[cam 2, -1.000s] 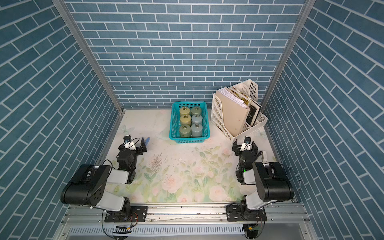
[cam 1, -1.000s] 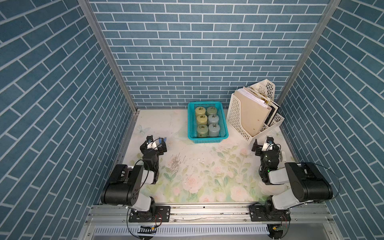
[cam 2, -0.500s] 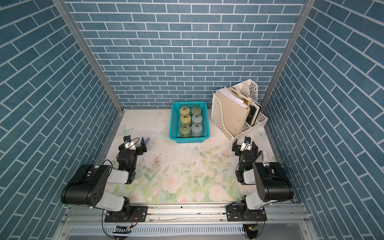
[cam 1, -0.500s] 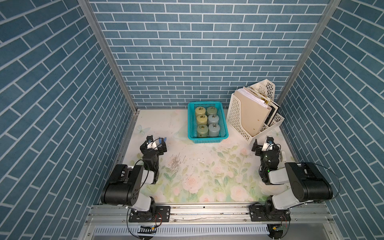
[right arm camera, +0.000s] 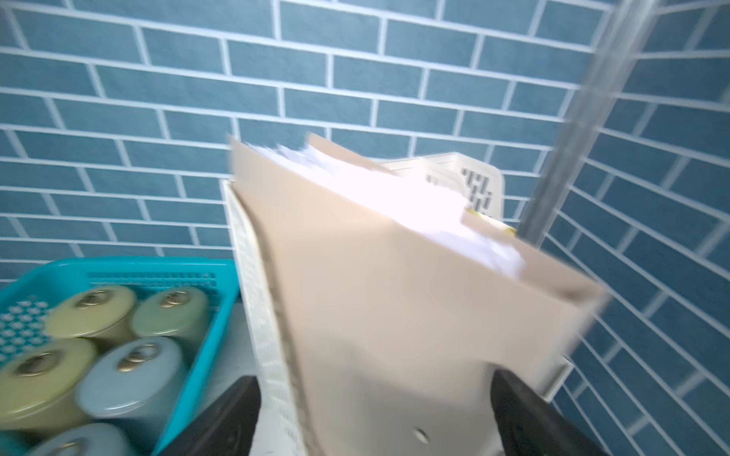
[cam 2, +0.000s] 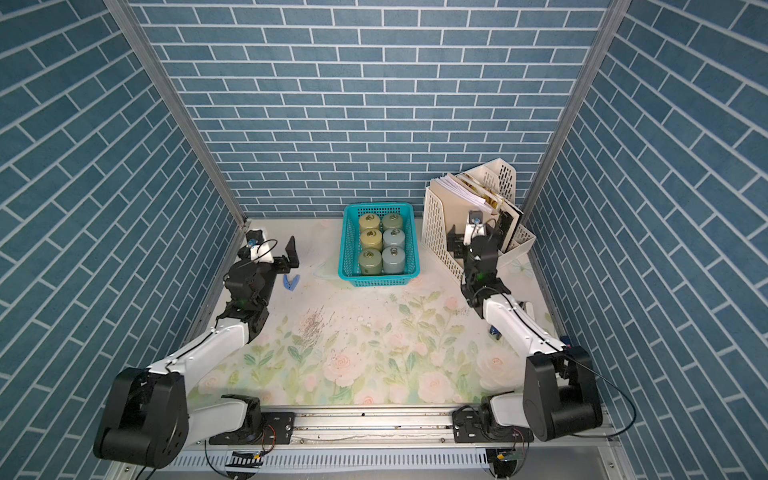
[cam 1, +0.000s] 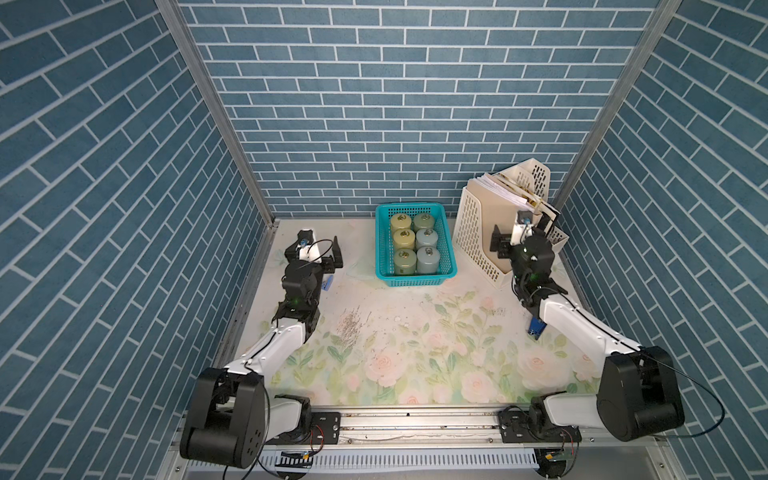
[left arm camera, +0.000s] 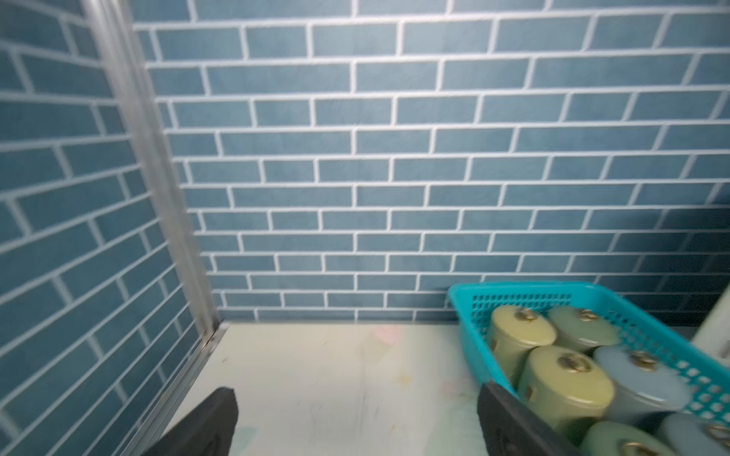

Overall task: Take the tea canister out of the basket
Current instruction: Pick up the tea canister from the basket.

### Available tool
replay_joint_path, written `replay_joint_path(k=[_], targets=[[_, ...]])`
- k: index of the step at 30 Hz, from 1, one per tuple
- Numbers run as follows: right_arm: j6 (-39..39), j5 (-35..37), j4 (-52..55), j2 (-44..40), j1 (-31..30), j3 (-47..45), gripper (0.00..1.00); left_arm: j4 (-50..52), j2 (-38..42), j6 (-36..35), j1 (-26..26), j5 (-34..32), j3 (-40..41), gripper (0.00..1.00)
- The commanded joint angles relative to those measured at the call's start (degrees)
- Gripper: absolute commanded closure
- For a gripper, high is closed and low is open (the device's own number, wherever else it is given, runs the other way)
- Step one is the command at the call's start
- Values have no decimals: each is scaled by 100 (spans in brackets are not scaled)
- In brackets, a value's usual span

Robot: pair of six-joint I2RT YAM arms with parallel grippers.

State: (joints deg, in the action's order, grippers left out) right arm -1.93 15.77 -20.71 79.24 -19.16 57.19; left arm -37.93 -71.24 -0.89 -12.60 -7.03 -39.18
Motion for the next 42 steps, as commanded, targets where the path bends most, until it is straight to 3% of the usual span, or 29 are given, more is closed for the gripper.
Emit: replay_joint_path(k=[1, 5, 9, 16, 24, 42], targets=[[-55, -43, 2581, 637, -658, 1031, 3, 1542, -159, -305, -534, -241, -361, 0], [152, -222, 3547, 1497, -1158, 2226, 3, 1517, -149, 41, -876, -302, -274, 0], [314, -357, 3804, 2127, -1472, 2836, 3, 1509, -107, 211, -1086, -270, -228, 0], [552, -512, 4633, 3238, -1521, 3994, 0, 1684, -10, 212, -1235, -186, -245, 0], [489, -822, 5351, 3952, -1521, 4957, 0, 1740, -3, 269, -1244, -28, -220, 0], [284, -1214, 5777, 4363, -1412, 5014, 0, 1804, -204, 368, -1255, 121, -270, 0]])
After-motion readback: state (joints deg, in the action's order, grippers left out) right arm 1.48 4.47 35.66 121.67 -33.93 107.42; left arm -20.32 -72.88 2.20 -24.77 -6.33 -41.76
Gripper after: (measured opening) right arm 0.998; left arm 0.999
